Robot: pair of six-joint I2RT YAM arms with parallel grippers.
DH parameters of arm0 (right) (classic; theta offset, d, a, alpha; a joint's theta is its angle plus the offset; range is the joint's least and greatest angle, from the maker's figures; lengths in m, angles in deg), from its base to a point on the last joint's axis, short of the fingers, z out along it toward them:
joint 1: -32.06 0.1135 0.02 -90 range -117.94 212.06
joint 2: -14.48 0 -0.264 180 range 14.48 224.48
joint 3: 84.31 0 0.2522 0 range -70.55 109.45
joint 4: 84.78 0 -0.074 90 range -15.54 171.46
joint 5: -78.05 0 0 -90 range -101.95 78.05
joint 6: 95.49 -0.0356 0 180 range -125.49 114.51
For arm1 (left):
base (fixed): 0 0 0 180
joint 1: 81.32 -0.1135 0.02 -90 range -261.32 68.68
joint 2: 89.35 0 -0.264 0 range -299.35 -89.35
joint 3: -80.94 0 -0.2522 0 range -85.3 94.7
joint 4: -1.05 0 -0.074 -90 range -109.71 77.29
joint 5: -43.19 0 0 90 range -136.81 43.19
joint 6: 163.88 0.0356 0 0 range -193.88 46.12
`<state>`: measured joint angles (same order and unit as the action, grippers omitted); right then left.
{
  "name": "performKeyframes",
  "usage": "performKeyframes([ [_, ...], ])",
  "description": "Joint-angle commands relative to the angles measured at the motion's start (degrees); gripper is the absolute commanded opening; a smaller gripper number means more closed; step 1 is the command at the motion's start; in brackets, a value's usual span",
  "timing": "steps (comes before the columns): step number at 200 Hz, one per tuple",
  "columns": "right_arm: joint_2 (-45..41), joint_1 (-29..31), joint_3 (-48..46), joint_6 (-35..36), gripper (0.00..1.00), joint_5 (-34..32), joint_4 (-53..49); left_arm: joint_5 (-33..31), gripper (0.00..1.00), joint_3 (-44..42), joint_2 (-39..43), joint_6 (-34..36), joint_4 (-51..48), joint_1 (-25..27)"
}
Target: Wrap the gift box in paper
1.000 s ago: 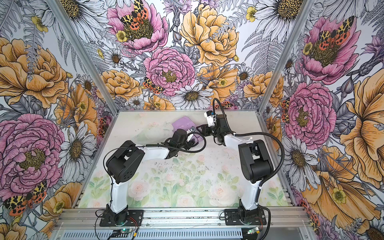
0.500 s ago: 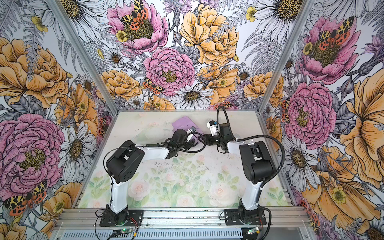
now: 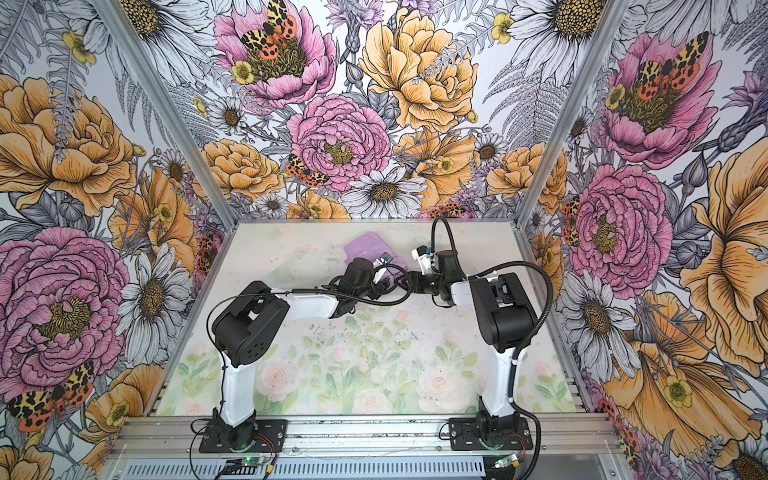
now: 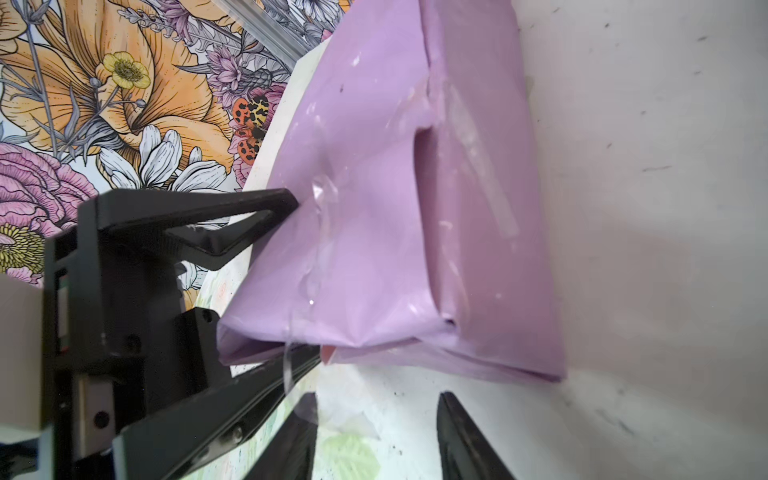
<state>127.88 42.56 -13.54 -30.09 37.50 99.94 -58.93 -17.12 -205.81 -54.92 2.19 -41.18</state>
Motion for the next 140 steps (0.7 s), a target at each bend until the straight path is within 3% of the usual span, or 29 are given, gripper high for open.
performKeyframes([
  [1,1.4,-0.2,1.6,0.1,0.43,1.4,1.9,2.5,0.75,-2.3,-1.8,-1.6,-7.3,-1.2],
  [67,1.4,-0.1,1.8,0.4,0.13,1.7,0.3,2.4,0.74,-2.1,-1.7,-1.4,-7.3,-1.3],
  [140,2.7,0.9,1.3,-3.3,0.03,3.0,2.5,2.6,0.75,-1.9,-1.9,-1.4,-7.3,-1.3],
])
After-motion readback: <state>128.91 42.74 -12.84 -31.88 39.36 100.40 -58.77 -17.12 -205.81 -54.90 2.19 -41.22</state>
